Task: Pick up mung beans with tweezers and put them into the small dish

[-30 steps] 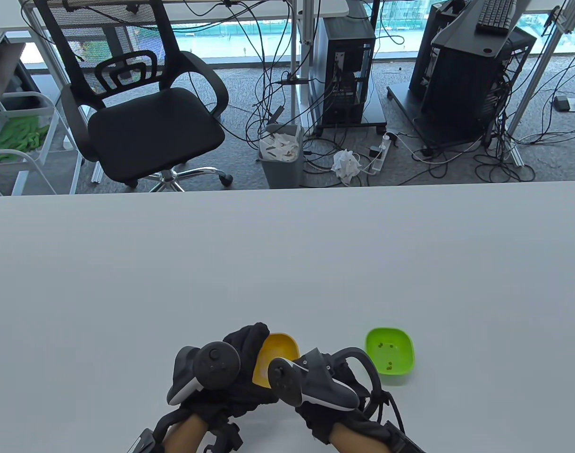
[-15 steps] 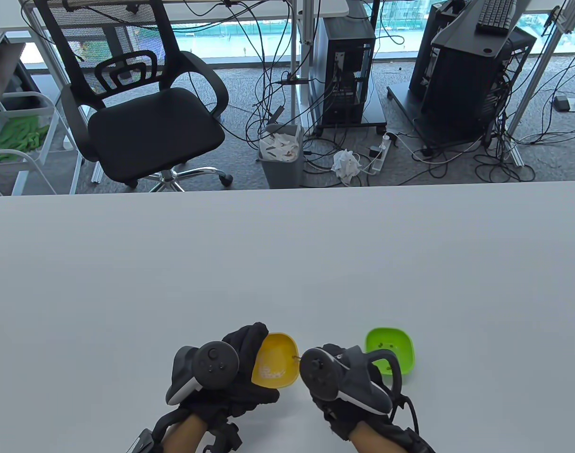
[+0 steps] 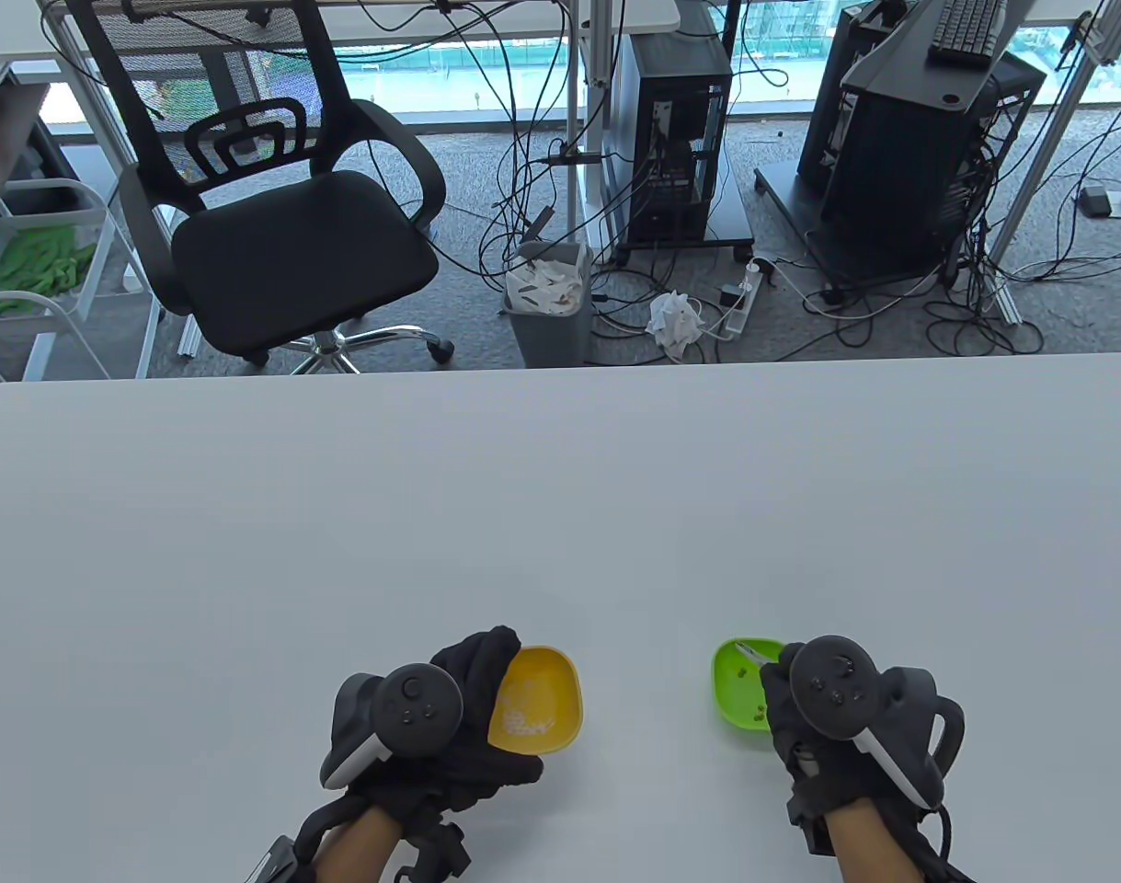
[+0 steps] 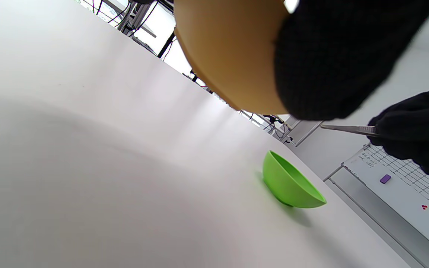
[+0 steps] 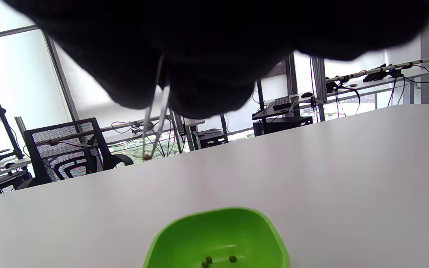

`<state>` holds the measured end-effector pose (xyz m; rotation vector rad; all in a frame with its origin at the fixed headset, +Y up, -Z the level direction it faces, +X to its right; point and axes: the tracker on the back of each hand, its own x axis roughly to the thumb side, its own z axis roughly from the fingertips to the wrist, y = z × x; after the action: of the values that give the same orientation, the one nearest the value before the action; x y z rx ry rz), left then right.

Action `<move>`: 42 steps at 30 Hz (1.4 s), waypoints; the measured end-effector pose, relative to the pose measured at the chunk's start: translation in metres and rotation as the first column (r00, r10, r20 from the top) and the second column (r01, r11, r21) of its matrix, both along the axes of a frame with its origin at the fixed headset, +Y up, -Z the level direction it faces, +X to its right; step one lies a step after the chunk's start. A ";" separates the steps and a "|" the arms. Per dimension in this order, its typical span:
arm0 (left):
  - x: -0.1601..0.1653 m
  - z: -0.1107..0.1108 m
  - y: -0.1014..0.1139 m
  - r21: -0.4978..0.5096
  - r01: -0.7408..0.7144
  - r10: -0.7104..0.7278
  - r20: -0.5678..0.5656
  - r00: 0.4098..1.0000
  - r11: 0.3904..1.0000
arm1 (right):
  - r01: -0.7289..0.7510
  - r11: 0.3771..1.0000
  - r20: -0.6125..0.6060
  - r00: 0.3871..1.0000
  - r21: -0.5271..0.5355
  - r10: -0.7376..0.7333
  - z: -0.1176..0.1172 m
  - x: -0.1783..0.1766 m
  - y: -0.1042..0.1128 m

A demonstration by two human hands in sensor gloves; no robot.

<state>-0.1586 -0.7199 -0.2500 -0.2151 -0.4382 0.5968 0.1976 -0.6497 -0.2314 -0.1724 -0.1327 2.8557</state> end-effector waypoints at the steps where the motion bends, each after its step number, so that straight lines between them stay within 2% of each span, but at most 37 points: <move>1: 0.000 0.000 0.000 0.001 0.002 -0.002 0.001 1.000 1.000 | 0.007 1.000 -0.001 1.000 0.000 -0.007 0.001 0.001 -0.002; 7: 0.003 0.002 0.003 0.023 0.016 -0.016 0.013 1.000 1.000 | 0.037 0.999 0.003 0.999 0.018 -0.037 0.005 0.005 -0.008; 15: 0.006 0.000 -0.001 -0.001 0.028 -0.028 0.017 0.999 1.000 | 0.046 0.999 0.011 0.999 0.029 -0.046 0.005 0.011 -0.007; 28: 0.005 0.003 0.001 0.023 0.015 -0.016 0.016 1.000 1.000 | 0.062 0.998 0.056 0.997 -0.025 -0.061 0.004 0.018 -0.036; 35: 0.006 0.007 -0.001 0.028 -0.013 0.011 0.058 0.998 1.000 | 0.112 0.993 0.063 0.991 0.038 -0.114 0.009 0.016 -0.053; 42: 0.004 0.002 -0.006 -0.013 -0.036 0.037 0.074 0.997 0.999 | 0.134 0.987 0.029 0.990 0.083 -0.137 0.016 0.008 -0.051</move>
<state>-0.1543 -0.7261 -0.2477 -0.2414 -0.5111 0.6292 0.2056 -0.7007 -0.2158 -0.2068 -0.2343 2.7071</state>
